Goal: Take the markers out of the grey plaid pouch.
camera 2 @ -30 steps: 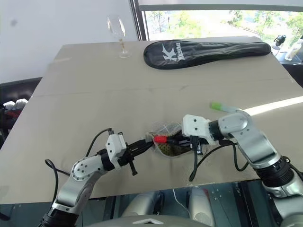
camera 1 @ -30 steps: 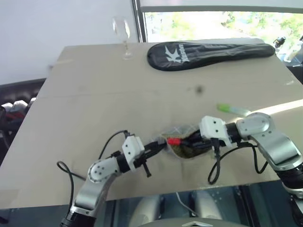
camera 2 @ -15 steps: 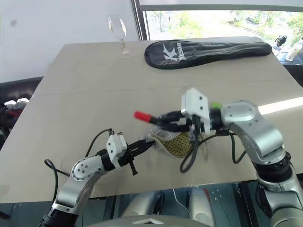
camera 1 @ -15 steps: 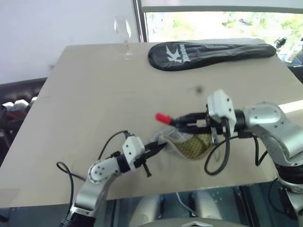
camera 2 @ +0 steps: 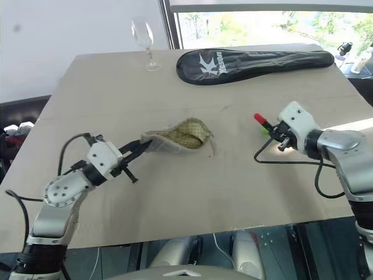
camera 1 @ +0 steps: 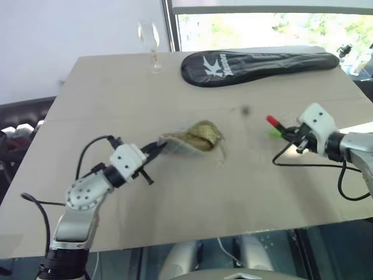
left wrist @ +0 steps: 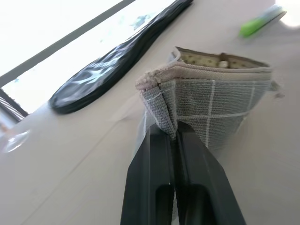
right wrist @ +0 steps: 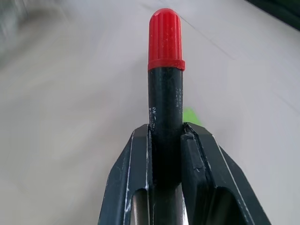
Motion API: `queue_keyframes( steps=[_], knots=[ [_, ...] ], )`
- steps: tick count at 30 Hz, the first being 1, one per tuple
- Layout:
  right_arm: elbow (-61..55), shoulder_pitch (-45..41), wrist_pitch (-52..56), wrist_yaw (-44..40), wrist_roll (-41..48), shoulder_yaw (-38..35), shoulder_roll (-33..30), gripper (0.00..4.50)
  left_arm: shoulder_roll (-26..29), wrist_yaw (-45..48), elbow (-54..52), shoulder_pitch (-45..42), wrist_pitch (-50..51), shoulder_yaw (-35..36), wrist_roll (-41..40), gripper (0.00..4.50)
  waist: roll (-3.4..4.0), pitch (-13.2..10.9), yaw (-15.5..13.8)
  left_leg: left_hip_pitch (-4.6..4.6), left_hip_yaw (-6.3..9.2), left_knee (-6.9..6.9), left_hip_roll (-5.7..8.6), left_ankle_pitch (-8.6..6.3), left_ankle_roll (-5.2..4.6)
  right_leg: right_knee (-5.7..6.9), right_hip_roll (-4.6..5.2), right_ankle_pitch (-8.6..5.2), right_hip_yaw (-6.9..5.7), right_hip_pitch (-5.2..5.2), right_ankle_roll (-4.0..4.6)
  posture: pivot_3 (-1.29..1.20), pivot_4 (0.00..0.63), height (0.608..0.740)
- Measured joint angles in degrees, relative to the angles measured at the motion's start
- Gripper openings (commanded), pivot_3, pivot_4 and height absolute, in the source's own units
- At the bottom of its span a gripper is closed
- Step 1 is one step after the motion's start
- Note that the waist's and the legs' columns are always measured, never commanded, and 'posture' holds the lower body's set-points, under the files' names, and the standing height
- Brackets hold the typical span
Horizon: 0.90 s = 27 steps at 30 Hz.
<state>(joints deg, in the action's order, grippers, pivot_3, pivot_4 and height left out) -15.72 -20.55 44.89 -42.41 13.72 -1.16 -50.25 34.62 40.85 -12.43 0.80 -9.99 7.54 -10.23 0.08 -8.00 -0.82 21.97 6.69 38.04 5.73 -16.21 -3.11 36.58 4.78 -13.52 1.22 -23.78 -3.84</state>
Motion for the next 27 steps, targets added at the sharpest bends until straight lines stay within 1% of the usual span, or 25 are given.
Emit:
queue_keyframes(
  steps=[1, 5, 9, 11, 12, 13, 14, 15, 17, 18, 21, 24, 25, 27],
  knots=[
    [0.56, 1.5, 1.2, 0.83, -0.54, -0.06, -0.22, 0.3, 0.24, -0.4, 0.57, 0.89, -1.09, 0.97, 1.13, 0.0, -0.01, 0.0, -0.02, 0.01, 0.01, 0.0, 0.0, 0.0, 0.0, -0.01, 0.0, 0.0, -0.01, 0.0, 0.0, 0.0, 0.15, 0.74],
    [4.17, 3.63, 0.51, 2.41, -2.75, -0.05, -0.65, 0.3, 0.85, -1.57, 1.9, 2.97, -2.86, 2.29, 2.6, 0.0, 0.01, -0.02, -0.01, 0.01, -0.01, 0.0, 0.01, 0.0, 0.0, -0.01, 0.01, 0.0, 0.0, 0.0, 0.0, 0.0, 0.15, 0.74],
    [4.26, 4.54, -2.9, 0.2, -2.96, -0.04, -1.74, 0.3, 0.85, -2.82, 1.95, 3.8, -3.05, 3.17, 3.34, 0.0, 0.03, -0.03, 0.05, -0.02, 0.0, 0.01, -0.03, 0.0, 0.0, 0.02, -0.03, 0.0, 0.0, 0.01, 0.0, 0.0, 0.15, 0.74],
    [3.0, 5.7, -3.95, -1.75, -2.57, 0.18, -2.09, 1.34, 0.85, -3.52, 1.96, 4.11, -3.23, 3.23, 3.47, 0.0, 0.03, -0.03, 0.04, -0.01, 0.0, 0.01, -0.03, 0.0, 0.0, 0.02, -0.03, 0.0, 0.0, 0.01, 0.0, 0.0, 0.15, 0.74],
    [2.73, 6.07, -4.25, -2.43, -2.41, 0.38, -2.13, 1.64, 0.85, -3.65, 1.96, 4.27, -3.31, 3.23, 3.6, 0.0, 0.03, -0.03, 0.03, -0.01, -0.01, 0.01, -0.03, 0.0, 0.0, 0.02, -0.03, 0.0, 0.0, 0.01, 0.0, 0.0, 0.15, 0.74],
    [2.68, 6.27, -4.44, -2.86, -2.38, 0.52, -2.18, 2.08, 0.85, -3.76, 1.96, 4.43, -3.38, 3.23, 3.83, 0.0, 0.03, -0.03, 0.03, -0.01, -0.01, 0.02, -0.02, 0.0, 0.0, 0.02, -0.02, 0.0, 0.0, 0.01, 0.0, 0.0, 0.15, 0.74],
    [2.68, 6.54, -4.86, -3.43, -2.43, 0.59, -2.37, 2.62, 0.85, -3.84, 1.96, 4.71, -3.48, 3.23, 4.13, 0.0, 0.03, -0.03, 0.02, -0.01, -0.02, 0.02, -0.01, 0.0, 0.0, 0.01, -0.01, 0.0, 0.0, 0.01, 0.0, 0.0, 0.15, 0.74],
    [2.7, 6.6, -5.05, -3.57, -2.51, 0.59, -2.41, 3.02, 0.85, -3.87, 1.96, 4.95, -3.49, 3.23, 4.28, 0.0, 0.03, -0.03, 0.02, -0.01, -0.02, 0.02, -0.01, 0.0, 0.0, 0.01, -0.01, 0.0, 0.0, 0.02, 0.0, 0.0, 0.15, 0.74],
    [2.78, 6.58, -5.56, -3.35, -2.99, 0.59, -2.41, 4.09, 0.85, -4.09, 1.95, 5.18, -3.35, 3.23, 4.47, 0.0, 0.03, -0.03, 0.01, -0.02, 0.0, 0.02, -0.02, 0.0, 0.0, 0.02, -0.01, 0.0, -0.01, 0.02, 0.0, 0.0, 0.15, 0.74],
    [2.99, 6.52, -5.91, -2.96, -3.4, 0.59, -2.37, 4.49, 0.85, -4.41, 1.95, 5.26, -3.33, 3.24, 4.51, 0.0, 0.03, -0.03, 0.01, -0.02, 0.0, 0.02, -0.02, 0.0, 0.0, 0.02, -0.01, 0.0, -0.02, 0.02, 0.0, 0.0, 0.15, 0.74],
    [3.43, 6.27, -6.55, -2.03, -4.15, 0.56, -2.12, 4.49, 1.14, -4.78, 1.99, 5.68, -3.45, 3.28, 5.11, 0.0, 0.03, -0.03, 0.04, -0.02, -0.01, 0.02, -0.02, 0.0, 0.0, 0.02, -0.02, 0.0, 0.0, 0.01, 0.0, 0.0, 0.15, 0.74],
    [2.93, 6.01, -6.87, -2.31, -1.87, -0.46, 0.19, 4.5, 1.6, -6.78, 2.89, 5.66, -4.73, 4.38, 7.4, 0.91, 0.03, -0.03, 0.04, -0.02, 0.0, 0.01, -0.03, 0.0, 0.0, 0.03, -0.03, 0.0, 0.0, 0.01, 0.0, 0.0, 0.15, 0.74],
    [2.63, 6.01, -6.8, -2.38, -1.04, -0.96, 1.09, 4.5, 1.62, -7.45, 3.12, 5.63, -4.84, 4.79, 8.09, 1.27, 0.03, -0.03, 0.03, -0.02, 0.0, 0.01, -0.03, 0.0, 0.0, 0.02, -0.04, 0.0, -0.01, 0.01, 0.0, 0.0, 0.15, 0.74],
    [1.02, 6.07, -6.41, -2.97, 2.11, -2.44, 3.44, 4.5, 2.13, -8.96, 3.5, 5.54, -4.24, 5.55, 9.75, 2.16, 0.02, -0.03, 0.01, -0.02, 0.01, 0.01, -0.03, 0.0, 0.0, 0.03, -0.04, 0.0, 0.01, 0.01, 0.0, 0.0, 0.15, 0.74]
  ],
)
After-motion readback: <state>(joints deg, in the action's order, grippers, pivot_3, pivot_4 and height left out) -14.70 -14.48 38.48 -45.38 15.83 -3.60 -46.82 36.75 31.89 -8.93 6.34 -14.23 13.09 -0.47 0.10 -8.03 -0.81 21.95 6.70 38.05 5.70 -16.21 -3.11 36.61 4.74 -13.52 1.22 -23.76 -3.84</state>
